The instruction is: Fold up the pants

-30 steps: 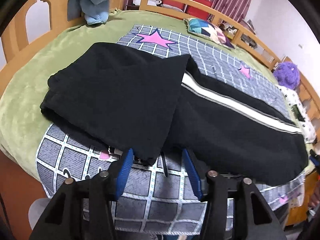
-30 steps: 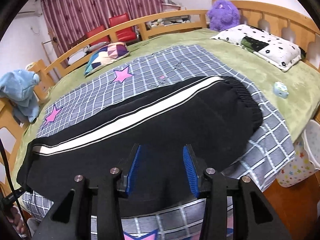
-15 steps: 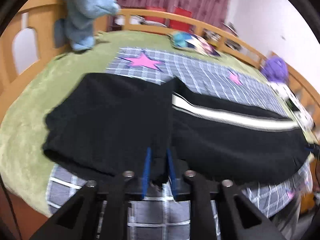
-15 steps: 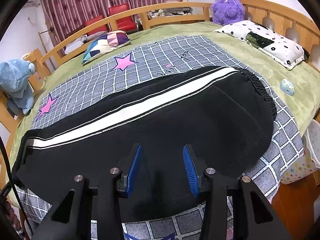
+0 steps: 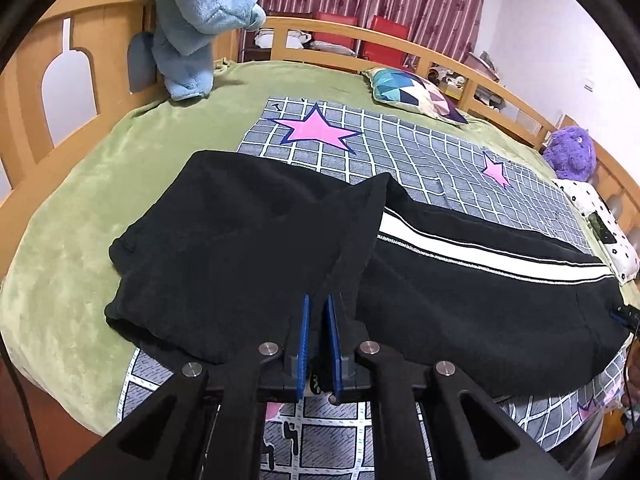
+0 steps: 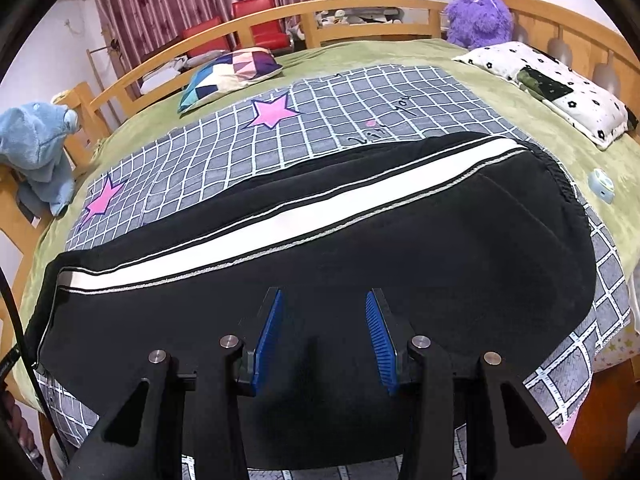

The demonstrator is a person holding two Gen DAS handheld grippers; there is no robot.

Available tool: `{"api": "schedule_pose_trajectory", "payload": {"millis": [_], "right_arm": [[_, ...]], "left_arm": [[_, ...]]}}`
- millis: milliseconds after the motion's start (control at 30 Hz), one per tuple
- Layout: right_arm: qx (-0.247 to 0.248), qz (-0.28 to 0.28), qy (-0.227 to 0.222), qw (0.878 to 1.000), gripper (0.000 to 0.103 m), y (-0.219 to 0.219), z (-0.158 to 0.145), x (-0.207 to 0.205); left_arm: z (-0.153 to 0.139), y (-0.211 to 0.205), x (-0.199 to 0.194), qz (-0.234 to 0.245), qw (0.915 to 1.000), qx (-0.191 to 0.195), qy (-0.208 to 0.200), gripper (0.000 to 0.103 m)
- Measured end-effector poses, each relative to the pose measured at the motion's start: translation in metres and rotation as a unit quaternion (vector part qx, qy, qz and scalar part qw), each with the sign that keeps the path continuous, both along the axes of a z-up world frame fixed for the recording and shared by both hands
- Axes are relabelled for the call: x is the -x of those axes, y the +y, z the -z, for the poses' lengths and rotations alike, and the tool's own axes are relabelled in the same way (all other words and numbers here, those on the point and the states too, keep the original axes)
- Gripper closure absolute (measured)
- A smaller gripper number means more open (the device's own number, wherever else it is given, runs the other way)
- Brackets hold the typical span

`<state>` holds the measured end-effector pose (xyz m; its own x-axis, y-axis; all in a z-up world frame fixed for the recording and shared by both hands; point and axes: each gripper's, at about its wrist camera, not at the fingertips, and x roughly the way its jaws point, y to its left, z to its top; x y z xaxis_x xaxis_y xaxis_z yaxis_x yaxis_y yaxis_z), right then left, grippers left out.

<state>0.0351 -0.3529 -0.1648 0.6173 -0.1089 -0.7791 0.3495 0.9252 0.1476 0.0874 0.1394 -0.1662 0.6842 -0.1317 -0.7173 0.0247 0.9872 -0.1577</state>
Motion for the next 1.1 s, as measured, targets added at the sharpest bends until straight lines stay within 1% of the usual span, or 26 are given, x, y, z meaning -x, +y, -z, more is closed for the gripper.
{"api": "schedule_pose_trajectory", "payload": {"millis": [367,467,600,667,733,833,867,900,933,967,1000,1033,1100], "right_arm": [[-0.001,-0.001,0.009,1.000,0.061,0.004,-0.001,-0.001],[-0.001,0.000,0.013,1.000,0.061,0.004,0.001,-0.002],[0.005,-0.001,0.017,1.000,0.061,0.005,0.002,-0.005],[0.008,-0.001,0.018,1.000,0.061,0.006,0.002,-0.008],[0.008,-0.001,0.018,1.000,0.061,0.006,0.002,-0.010],[0.008,-0.001,0.017,1.000,0.061,0.007,0.003,-0.013],[0.007,-0.001,0.018,1.000,0.061,0.007,0.005,-0.014],[0.004,-0.001,0.019,1.000,0.061,0.008,0.006,-0.015],[0.002,-0.002,0.020,1.000,0.061,0.009,0.008,-0.016],[0.001,-0.004,0.023,1.000,0.061,0.010,0.010,-0.017],[0.001,-0.006,0.025,1.000,0.061,0.012,0.011,-0.017],[0.002,-0.008,0.027,1.000,0.061,0.014,0.012,-0.017],[0.006,-0.012,0.029,0.999,0.061,0.017,0.014,-0.018]], "left_arm": [[-0.001,0.000,-0.004,-0.008,1.0000,0.002,-0.003,0.093],[-0.001,0.005,-0.007,-0.025,0.9997,-0.006,-0.005,0.095],[-0.001,0.019,-0.018,-0.036,0.9993,0.007,-0.005,0.098],[-0.001,0.025,-0.023,-0.027,0.9993,0.028,-0.001,0.098],[0.001,0.021,-0.023,0.001,0.9987,0.051,0.006,0.098],[0.008,0.004,-0.018,0.032,0.9979,0.054,0.016,0.098],[0.011,-0.002,-0.016,0.041,0.9974,0.057,0.020,0.096],[0.017,-0.008,-0.014,0.051,0.9964,0.061,0.029,0.083],[0.023,-0.013,-0.013,0.053,0.9960,0.061,0.037,0.074],[0.027,-0.015,-0.011,0.051,0.9960,0.061,0.041,0.058],[0.032,-0.017,-0.008,0.049,0.9958,0.066,0.041,0.053],[0.037,-0.019,-0.005,0.047,0.9958,0.067,0.041,0.053],[0.043,-0.023,-0.004,0.035,0.9978,0.041,0.039,0.053]]}}
